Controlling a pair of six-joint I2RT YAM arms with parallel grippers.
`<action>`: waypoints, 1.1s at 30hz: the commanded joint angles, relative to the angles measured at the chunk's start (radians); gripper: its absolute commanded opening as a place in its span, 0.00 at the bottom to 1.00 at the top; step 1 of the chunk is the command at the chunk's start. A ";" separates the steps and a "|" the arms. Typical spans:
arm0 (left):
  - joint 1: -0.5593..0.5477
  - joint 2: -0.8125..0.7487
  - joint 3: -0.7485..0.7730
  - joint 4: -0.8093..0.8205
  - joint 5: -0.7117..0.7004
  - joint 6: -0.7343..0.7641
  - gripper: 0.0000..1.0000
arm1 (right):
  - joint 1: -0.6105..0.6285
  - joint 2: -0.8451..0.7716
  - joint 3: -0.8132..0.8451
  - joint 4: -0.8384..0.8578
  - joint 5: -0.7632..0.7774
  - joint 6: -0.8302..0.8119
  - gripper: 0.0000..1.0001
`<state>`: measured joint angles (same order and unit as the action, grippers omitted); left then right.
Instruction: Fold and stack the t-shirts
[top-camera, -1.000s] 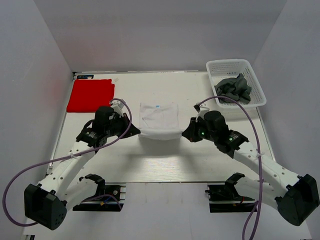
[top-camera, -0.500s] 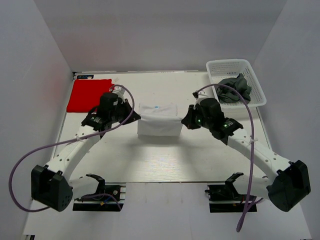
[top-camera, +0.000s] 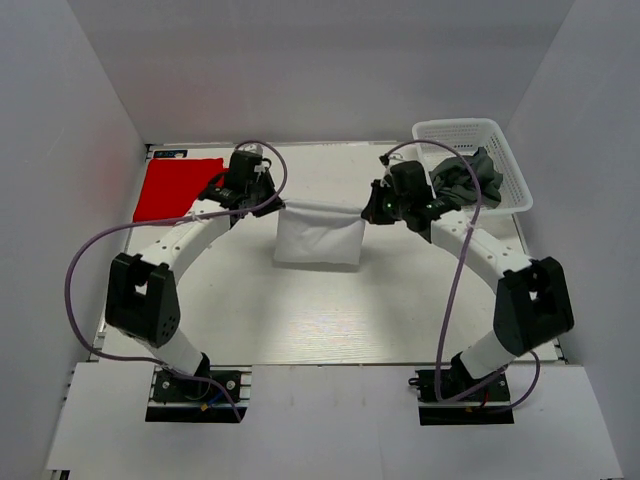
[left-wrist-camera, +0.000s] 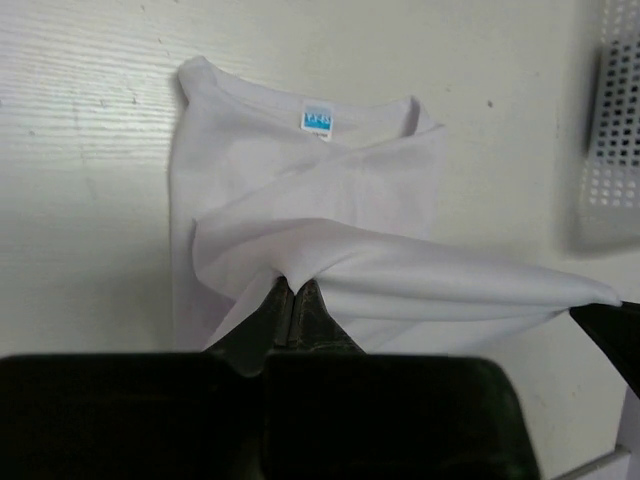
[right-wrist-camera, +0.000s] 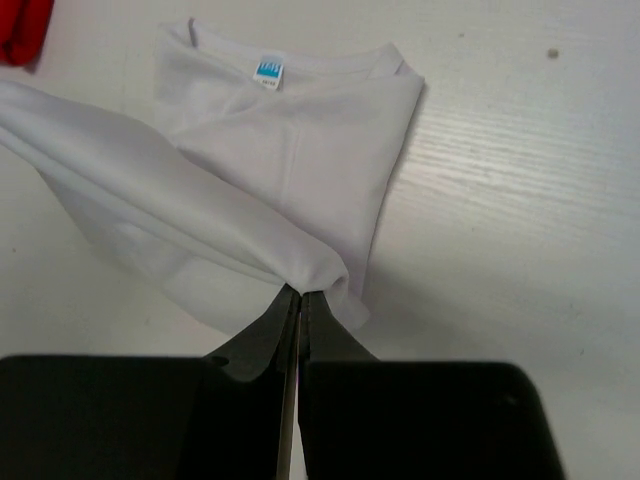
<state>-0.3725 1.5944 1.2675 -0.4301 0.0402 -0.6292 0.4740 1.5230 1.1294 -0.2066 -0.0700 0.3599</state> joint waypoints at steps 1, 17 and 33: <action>0.029 0.062 0.082 -0.007 -0.088 0.023 0.00 | -0.046 0.080 0.105 0.036 -0.065 -0.038 0.00; 0.090 0.521 0.469 -0.016 -0.036 0.025 0.02 | -0.115 0.563 0.460 0.148 -0.151 -0.185 0.29; 0.073 0.285 0.240 0.119 0.189 0.013 1.00 | -0.074 0.260 0.123 0.275 -0.454 -0.153 0.90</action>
<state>-0.2840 2.0365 1.6302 -0.4618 0.0948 -0.6025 0.3840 1.9213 1.4181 -0.0711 -0.3439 0.1493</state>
